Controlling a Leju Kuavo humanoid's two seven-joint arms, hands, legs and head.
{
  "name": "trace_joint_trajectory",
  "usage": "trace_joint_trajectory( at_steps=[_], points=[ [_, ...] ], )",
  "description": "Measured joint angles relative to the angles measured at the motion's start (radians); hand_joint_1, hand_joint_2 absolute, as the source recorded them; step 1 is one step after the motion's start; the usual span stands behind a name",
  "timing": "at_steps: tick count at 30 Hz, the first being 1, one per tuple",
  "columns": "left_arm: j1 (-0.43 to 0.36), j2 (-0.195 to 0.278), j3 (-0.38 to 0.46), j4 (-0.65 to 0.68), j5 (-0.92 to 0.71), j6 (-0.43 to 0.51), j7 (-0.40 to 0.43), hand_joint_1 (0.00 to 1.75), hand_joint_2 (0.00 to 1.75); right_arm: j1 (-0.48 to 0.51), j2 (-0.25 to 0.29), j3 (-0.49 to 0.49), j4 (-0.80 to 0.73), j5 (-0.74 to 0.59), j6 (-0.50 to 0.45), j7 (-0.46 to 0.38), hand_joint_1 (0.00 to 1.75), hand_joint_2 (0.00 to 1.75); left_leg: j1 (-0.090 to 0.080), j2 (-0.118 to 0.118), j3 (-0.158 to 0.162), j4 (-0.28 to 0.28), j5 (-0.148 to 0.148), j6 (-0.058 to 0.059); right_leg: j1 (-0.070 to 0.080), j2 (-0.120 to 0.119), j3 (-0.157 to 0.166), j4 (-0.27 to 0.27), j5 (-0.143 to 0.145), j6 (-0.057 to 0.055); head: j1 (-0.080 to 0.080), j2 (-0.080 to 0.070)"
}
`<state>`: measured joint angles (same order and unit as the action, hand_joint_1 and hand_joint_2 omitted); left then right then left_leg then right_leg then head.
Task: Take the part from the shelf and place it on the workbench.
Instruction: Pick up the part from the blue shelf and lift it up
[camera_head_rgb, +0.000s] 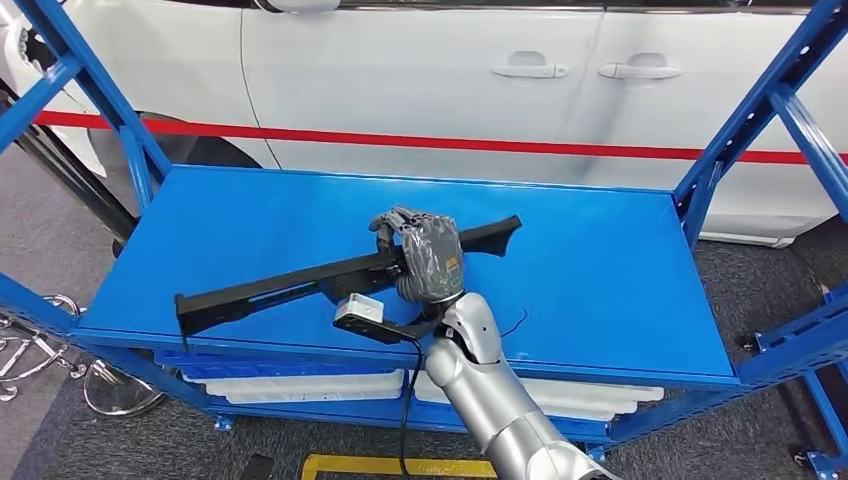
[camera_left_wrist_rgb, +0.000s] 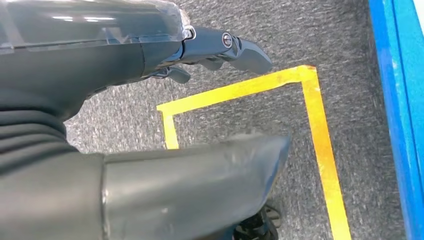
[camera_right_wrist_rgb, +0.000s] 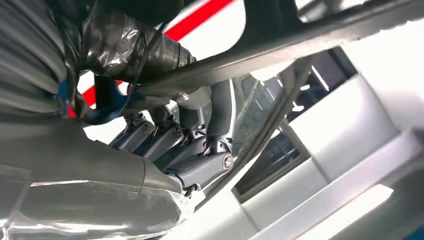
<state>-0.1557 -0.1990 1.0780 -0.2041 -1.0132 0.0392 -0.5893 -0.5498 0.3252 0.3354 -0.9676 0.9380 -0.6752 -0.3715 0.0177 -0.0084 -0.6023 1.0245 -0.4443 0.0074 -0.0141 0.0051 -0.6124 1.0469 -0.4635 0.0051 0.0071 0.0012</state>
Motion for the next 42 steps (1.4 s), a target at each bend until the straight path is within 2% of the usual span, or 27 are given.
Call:
trace_joint_trajectory(
  at_steps=[1,3,5,7,8,9,10,12,14,17,19,20,22,23,24,25,26,27,29,30,34,36,38,39,40,41,42],
  points=[
    [0.002,0.0,0.0,0.0,0.004,-0.001,-0.006,0.0,0.0,0.002,0.001,0.035,-0.034,-0.031,0.007,0.015,1.75,1.75,0.0,0.001,0.0,-0.001,0.0,-0.007,0.003,0.002,-0.001,-0.002,0.001,-0.005,0.0,0.0],
    [0.006,0.001,0.001,0.0,0.013,-0.005,-0.013,0.0,0.0,0.003,0.0,0.107,-0.105,-0.068,0.027,0.053,1.75,1.75,0.004,0.002,-0.002,0.003,-0.007,-0.019,0.0,0.004,0.0,-0.008,0.005,-0.019,0.0,0.0],
    [0.007,0.002,0.001,0.0,0.019,-0.007,-0.017,0.0,0.0,-0.002,0.0,0.172,-0.165,-0.085,0.041,0.077,1.75,1.75,0.006,0.003,-0.028,0.065,-0.049,-0.027,-0.003,0.003,0.004,-0.016,0.01,-0.032,0.0,0.0],
    [0.009,0.002,0.001,0.0,0.02,-0.008,-0.018,0.0,0.87,-0.006,-0.003,0.22,-0.204,-0.091,0.046,0.088,1.75,1.75,0.007,0.003,-0.085,0.194,-0.113,-0.033,-0.001,0.001,0.004,-0.016,0.009,-0.038,0.0,0.0],
    [0.011,0.002,0.001,0.0,0.02,-0.008,-0.018,0.0,1.31,-0.006,-0.005,0.235,-0.216,-0.095,0.046,0.091,1.75,1.75,0.007,0.003,-0.11,0.248,-0.131,-0.035,0.001,0.0,0.004,-0.016,0.008,-0.039,0.0,0.0],
    [0.012,0.003,0.001,0.0,0.02,-0.006,-0.018,0.0,1.75,-0.005,-0.008,0.247,-0.225,-0.1,0.046,0.091,1.75,1.75,0.007,0.003,-0.123,0.274,-0.132,-0.036,0.002,0.0,0.004,-0.015,0.008,-0.039,0.0,0.0],
    [0.013,0.003,0.001,0.0,0.02,-0.001,-0.02,0.0,1.75,-0.006,-0.011,0.256,-0.232,-0.109,0.047,0.09,1.75,1.75,0.007,0.003,-0.117,0.26,-0.114,-0.036,0.003,0.0,0.005,-0.015,0.007,-0.039,0.0,0.0],
    [0.013,0.004,0.001,0.0,0.02,0.026,-0.027,0.0,1.75,-0.012,-0.014,0.273,-0.25,-0.134,0.052,0.091,1.75,1.75,0.007,0.004,-0.061,0.139,-0.048,-0.03,0.003,0.001,0.005,-0.012,0.005,-0.037,0.0,0.0],
    [0.012,-0.001,0.001,0.0,0.02,0.074,-0.044,0.0,1.75,-0.025,-0.018,0.289,-0.272,-0.159,0.067,0.098,1.75,1.75,0.003,0.003,-0.007,0.027,-0.011,-0.022,0.006,0.003,0.003,-0.007,0.003,-0.029,0.0,0.0],
    [0.015,-0.017,0.001,0.0,0.021,0.136,-0.072,0.0,1.75,-0.041,-0.03,0.31,-0.305,-0.195,0.1,0.108,1.75,1.75,-0.001,0.001,0.005,-0.001,-0.007,-0.007,0.009,0.004,0.001,-0.01,0.005,-0.014,0.0,0.0],
    [0.018,-0.026,0.002,0.0,0.025,0.136,-0.073,0.0,1.75,-0.052,-0.041,0.324,-0.333,-0.218,0.123,0.108,1.75,1.75,0.003,0.002,0.009,-0.011,-0.001,0.007,0.008,0.003,-0.005,0.007,-0.011,-0.004,0.0,0.0],
    [0.018,-0.029,0.002,0.0,0.028,0.121,-0.069,0.0,1.75,-0.059,-0.045,0.333,-0.347,-0.228,0.134,0.108,1.75,1.75,0.006,0.003,0.01,-0.015,0.002,0.012,0.008,0.002,-0.02,0.04,-0.033,0.0,0.0,0.0],
    [0.02,-0.029,0.002,0.0,0.036,0.079,-0.061,0.0,1.75,-0.068,-0.052,0.354,-0.373,-0.241,0.152,0.109,1.75,1.75,0.005,0.006,0.011,-0.017,0.002,0.018,0.007,0.0,-0.076,0.159,-0.095,0.005,0.001,0.0],
    [0.022,-0.029,0.004,0.0,0.042,0.063,-0.058,0.0,1.75,-0.07,-0.055,0.365,-0.383,-0.245,0.157,0.11,1.75,1.75,0.005,0.007,0.011,-0.017,0.001,0.019,0.007,0.0,-0.106,0.219,-0.117,0.007,0.001,0.0],
    [0.025,-0.029,0.006,0.0,0.049,0.055,-0.057,0.0,1.75,-0.07,-0.059,0.376,-0.393,-0.247,0.159,0.111,1.75,1.75,0.005,0.007,0.012,-0.016,0.0,0.02,0.006,0.0,-0.125,0.254,-0.121,0.007,0.001,0.0],
    [0.027,-0.029,0.008,0.0,0.054,0.052,-0.056,0.0,1.75,-0.069,-0.063,0.384,-0.402,-0.248,0.16,0.112,1.75,1.75,0.005,0.006,0.012,-0.014,-0.001,0.021,0.005,0.0,-0.127,0.254,-0.106,0.007,0.001,0.0],
    [0.028,-0.03,0.011,0.0,0.057,0.051,-0.056,0.0,1.75,-0.069,-0.066,0.391,-0.41,-0.249,0.16,0.113,1.75,1.75,0.005,0.005,0.013,-0.012,-0.003,0.02,0.005,0.0,-0.108,0.214,-0.075,0.005,0.001,0.0],
    [0.029,-0.031,0.012,0.0,0.058,0.052,-0.056,0.0,1.75,-0.07,-0.068,0.396,-0.418,-0.249,0.16,0.114,1.75,1.75,0.005,0.003,0.013,-0.009,-0.005,0.019,0.004,0.0,-0.076,0.148,-0.038,0.002,0.001,0.0],
    [0.03,-0.035,0.015,0.0,0.055,0.052,-0.056,0.0,1.75,-0.07,-0.071,0.404,-0.431,-0.251,0.161,0.115,1.75,1.75,0.001,-0.001,0.012,-0.003,-0.011,0.011,0.007,0.0,-0.021,0.033,0.004,-0.005,0.001,0.0],
    [0.03,-0.036,0.016,0.0,0.048,0.052,-0.055,0.0,1.75,-0.07,-0.072,0.408,-0.436,-0.252,0.163,0.115,1.75,1.75,-0.001,-0.001,0.012,-0.002,-0.012,0.006,0.009,0.001,-0.008,0.004,0.009,-0.008,0.001,0.0],
    [0.031,-0.03,0.013,0.0,0.022,0.04,-0.047,0.0,1.75,-0.067,-0.073,0.421,-0.444,-0.259,0.17,0.123,1.75,1.75,0.002,0.001,0.009,0.01,-0.026,-0.016,0.008,0.003,-0.001,-0.014,0.01,-0.027,0.0,0.0],
    [0.032,-0.028,0.013,0.0,0.027,0.039,-0.049,0.0,1.75,-0.062,-0.073,0.428,-0.445,-0.261,0.165,0.124,1.75,1.75,0.004,0.002,-0.026,0.089,-0.074,-0.024,0.004,0.0,0.005,-0.021,0.013,-0.037,0.0,0.0],
    [0.035,-0.029,0.013,0.0,0.03,0.046,-0.051,0.0,1.75,-0.05,-0.076,0.432,-0.445,-0.262,0.16,0.122,1.75,1.75,0.005,0.003,-0.085,0.212,-0.127,-0.03,0.006,-0.002,0.006,-0.022,0.012,-0.042,0.0,0.0],
    [0.037,-0.03,0.013,0.0,0.033,0.049,-0.051,0.0,1.75,-0.043,-0.078,0.433,-0.444,-0.262,0.158,0.121,1.75,1.75,0.005,0.003,-0.105,0.251,-0.135,-0.032,0.007,-0.002,0.006,-0.021,0.011,-0.043,0.0,0.0],
    [0.039,-0.031,0.013,0.0,0.036,0.048,-0.051,0.0,1.75,-0.038,-0.08,0.433,-0.444,-0.263,0.157,0.121,1.75,1.75,0.005,0.003,-0.108,0.255,-0.125,-0.032,0.008,-0.002,0.006,-0.02,0.011,-0.043,0.0,0.0],
    [0.04,-0.032,0.013,0.0,0.041,0.045,-0.052,0.0,1.75,-0.034,-0.081,0.433,-0.444,-0.264,0.156,0.12,1.75,1.75,0.005,0.003,-0.094,0.222,-0.097,-0.031,0.008,-0.001,0.006,-0.019,0.01,-0.042,0.0,0.0],
    [0.041,-0.032,0.014,0.0,0.047,0.039,-0.053,0.0,1.75,-0.031,-0.082,0.433,-0.444,-0.265,0.154,0.119,1.75,1.75,0.005,0.003,-0.064,0.159,-0.06,-0.028,0.008,0.0,0.007,-0.017,0.009,-0.041,0.0,0.0]
  ],
)
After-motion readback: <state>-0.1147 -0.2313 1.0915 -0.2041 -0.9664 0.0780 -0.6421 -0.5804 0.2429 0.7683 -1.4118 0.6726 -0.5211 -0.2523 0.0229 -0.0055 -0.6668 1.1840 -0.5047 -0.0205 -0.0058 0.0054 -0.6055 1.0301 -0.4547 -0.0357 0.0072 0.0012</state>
